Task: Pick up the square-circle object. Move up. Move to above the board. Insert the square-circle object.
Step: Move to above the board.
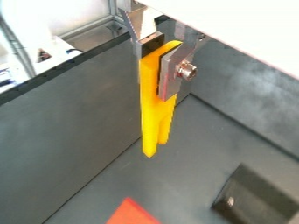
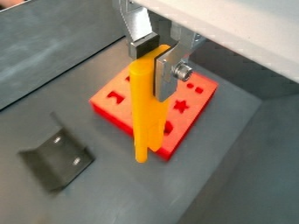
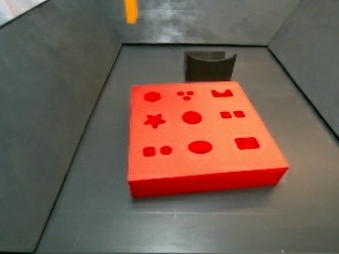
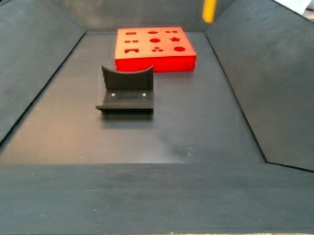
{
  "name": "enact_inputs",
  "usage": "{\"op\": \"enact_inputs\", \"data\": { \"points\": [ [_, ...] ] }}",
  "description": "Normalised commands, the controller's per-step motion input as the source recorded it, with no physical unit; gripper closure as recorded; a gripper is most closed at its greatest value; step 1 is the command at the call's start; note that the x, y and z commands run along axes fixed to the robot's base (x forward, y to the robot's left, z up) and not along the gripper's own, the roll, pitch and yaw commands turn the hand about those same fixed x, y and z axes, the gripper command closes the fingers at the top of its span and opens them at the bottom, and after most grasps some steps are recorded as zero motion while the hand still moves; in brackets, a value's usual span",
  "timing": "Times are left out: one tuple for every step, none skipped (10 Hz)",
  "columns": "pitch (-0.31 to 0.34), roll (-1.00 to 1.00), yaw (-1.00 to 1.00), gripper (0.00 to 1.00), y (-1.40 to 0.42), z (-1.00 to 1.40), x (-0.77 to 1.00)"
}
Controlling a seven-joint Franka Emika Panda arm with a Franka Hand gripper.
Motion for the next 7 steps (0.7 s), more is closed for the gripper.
{"op": "enact_inputs", "data": {
  "points": [
    [0.165,-0.03,0.01,1.0,-1.0,0.19,0.46],
    [0.117,-0.01,0.01,1.0,-1.0,0.19,0.48],
    [0.114,-0.01,0.01,1.0,-1.0,0.19,0.49],
    [0.125,0.02,0.01,1.0,-1.0,0.19,0.51],
    [0.137,0.03,0.01,1.0,-1.0,0.19,0.54],
    [0.156,0.06,0.01,1.0,-0.72,0.15,0.43],
    [0.158,0.08,0.01,1.0,-0.47,0.1,0.32]
  ]
}}
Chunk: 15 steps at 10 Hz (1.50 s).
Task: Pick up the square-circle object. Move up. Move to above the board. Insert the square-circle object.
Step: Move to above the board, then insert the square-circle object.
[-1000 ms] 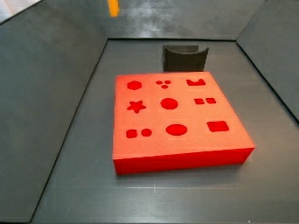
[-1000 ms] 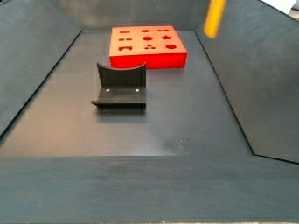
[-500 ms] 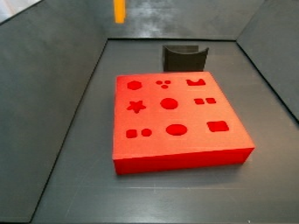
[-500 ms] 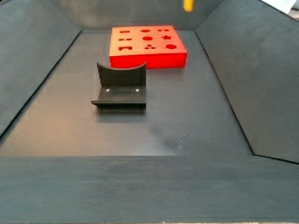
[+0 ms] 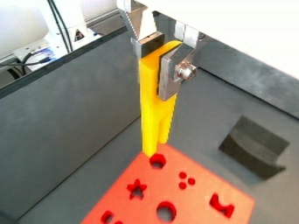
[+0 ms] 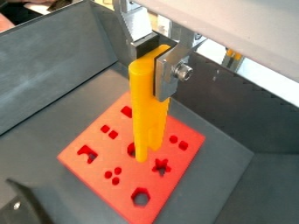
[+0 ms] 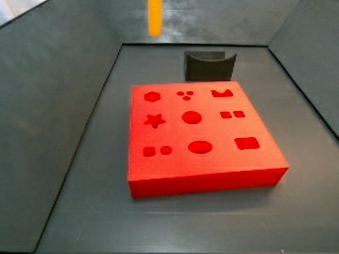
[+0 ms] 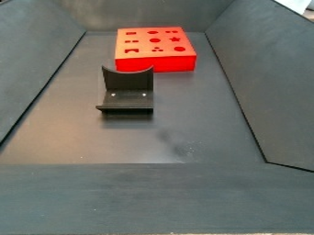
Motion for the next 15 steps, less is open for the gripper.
{"op": "enact_inputs", "data": {
  "points": [
    [0.146,0.09,0.01,1.0,-0.26,0.06,0.21],
    [0.0,0.0,-1.0,1.0,-0.04,0.0,0.0],
    [0.0,0.0,-1.0,1.0,-0.03,0.0,0.0],
    [-0.011,0.01,-1.0,1.0,-0.02,-0.04,0.0],
    [-0.017,0.01,-1.0,1.0,-0.02,-0.05,0.01],
    [-0.093,0.05,-0.9,1.0,-0.19,-0.3,0.11],
    [-0.091,0.08,-0.83,1.0,-0.34,-0.44,0.13],
    [-0.047,0.06,-0.82,1.0,-0.39,-0.4,0.1],
    [-0.011,0.02,-0.82,1.0,-0.43,-0.32,0.03],
    [-0.009,0.0,-0.82,1.0,-0.44,-0.29,0.0],
    [0.0,0.0,-0.92,1.0,-0.31,-0.3,0.0],
    [0.0,0.0,-0.95,1.0,-0.24,-0.31,0.0],
    [0.0,0.0,-0.98,1.0,-0.2,-0.34,0.0],
    [0.0,0.0,-0.99,1.0,-0.19,-0.35,0.0],
    [0.0,0.0,-0.99,1.0,-0.18,-0.35,0.0]
  ]
}}
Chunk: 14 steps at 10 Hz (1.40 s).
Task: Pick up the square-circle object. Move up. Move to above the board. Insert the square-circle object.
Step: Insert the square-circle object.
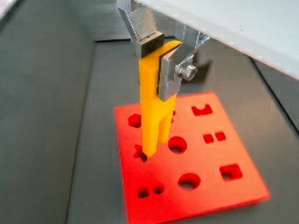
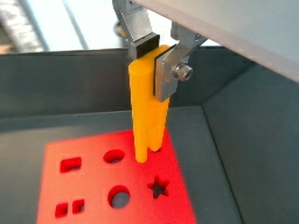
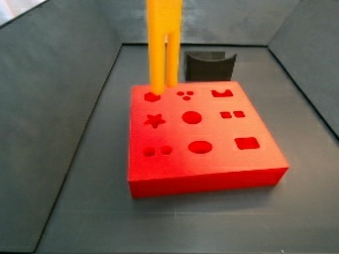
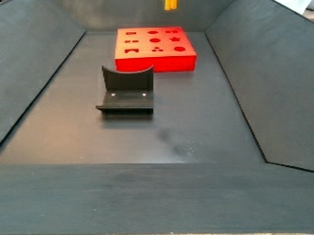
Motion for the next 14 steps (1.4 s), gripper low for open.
{"op": "enact_inputs", "data": {
  "points": [
    [0.0,0.0,-1.0,1.0,-0.19,-0.33,0.0],
    [0.0,0.0,-0.97,1.0,-0.2,-0.3,0.0],
    [0.046,0.0,-0.93,1.0,-0.21,-0.26,0.0],
    [0.24,0.0,-0.78,1.0,-0.23,-0.25,0.0],
    [0.274,0.0,-0.75,1.0,-0.19,-0.28,0.0],
    [0.141,0.0,-0.85,1.0,-0.19,-0.27,0.0],
    [0.13,0.0,-0.75,1.0,-0.29,-0.14,0.0],
    [0.1,0.03,-0.5,1.0,-0.29,-0.15,0.0],
    [0.116,0.1,-0.13,1.0,-0.12,-0.3,0.0],
    [0.0,0.03,0.0,1.0,0.0,-0.22,0.0],
    [0.0,0.02,0.0,1.0,0.0,-0.26,0.06],
    [-0.01,0.04,0.0,1.0,0.0,-0.29,0.08],
    [-0.074,0.0,0.0,1.0,0.0,-0.33,0.36],
    [-0.103,0.0,0.0,1.0,0.0,-0.3,0.4]
  ]
}}
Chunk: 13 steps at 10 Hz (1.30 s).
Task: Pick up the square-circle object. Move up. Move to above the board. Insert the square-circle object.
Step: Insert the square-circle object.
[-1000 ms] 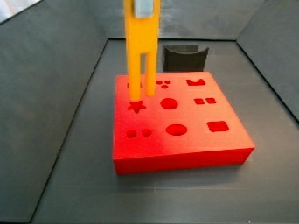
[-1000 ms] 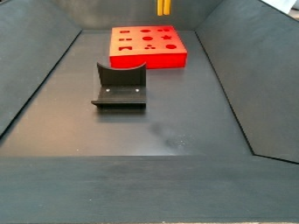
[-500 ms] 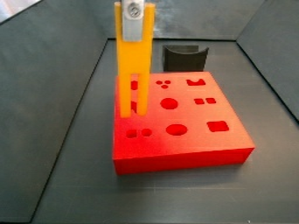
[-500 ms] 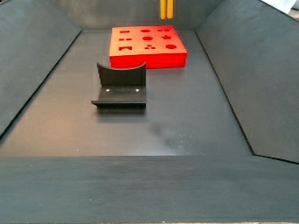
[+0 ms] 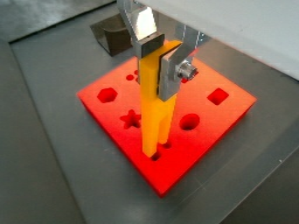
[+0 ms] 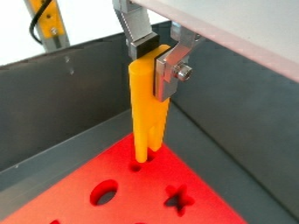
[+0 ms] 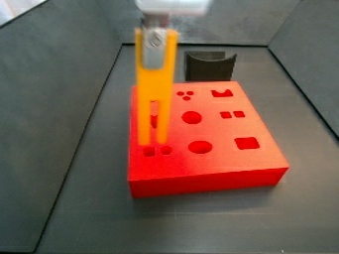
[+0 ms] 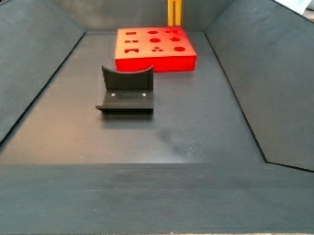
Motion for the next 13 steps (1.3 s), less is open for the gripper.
{"op": "enact_inputs", "data": {
  "points": [
    [-0.096,0.0,0.0,1.0,0.05,-0.31,0.41],
    [-0.086,0.0,0.0,1.0,0.05,-0.29,0.3],
    [-0.01,0.0,0.0,1.0,0.0,-0.21,0.06],
    [0.0,0.0,-0.07,1.0,0.0,-0.14,0.0],
    [0.0,0.01,-0.11,1.0,-0.04,-0.12,-0.07],
    [0.0,0.03,-0.14,1.0,-0.07,-0.11,-0.17],
    [0.0,0.03,-0.2,1.0,-0.11,-0.09,-0.21],
    [0.0,0.03,-0.27,1.0,-0.17,-0.09,-0.28],
    [0.0,0.0,-0.29,1.0,-0.04,-0.12,-0.21],
    [-0.01,0.0,-0.27,1.0,0.0,-0.15,-0.15],
    [0.0,0.0,-0.23,1.0,0.16,-0.17,-0.12],
    [0.0,0.0,-0.21,1.0,0.24,-0.16,-0.08],
    [0.0,0.0,-0.14,1.0,0.3,-0.17,-0.07]
  ]
}}
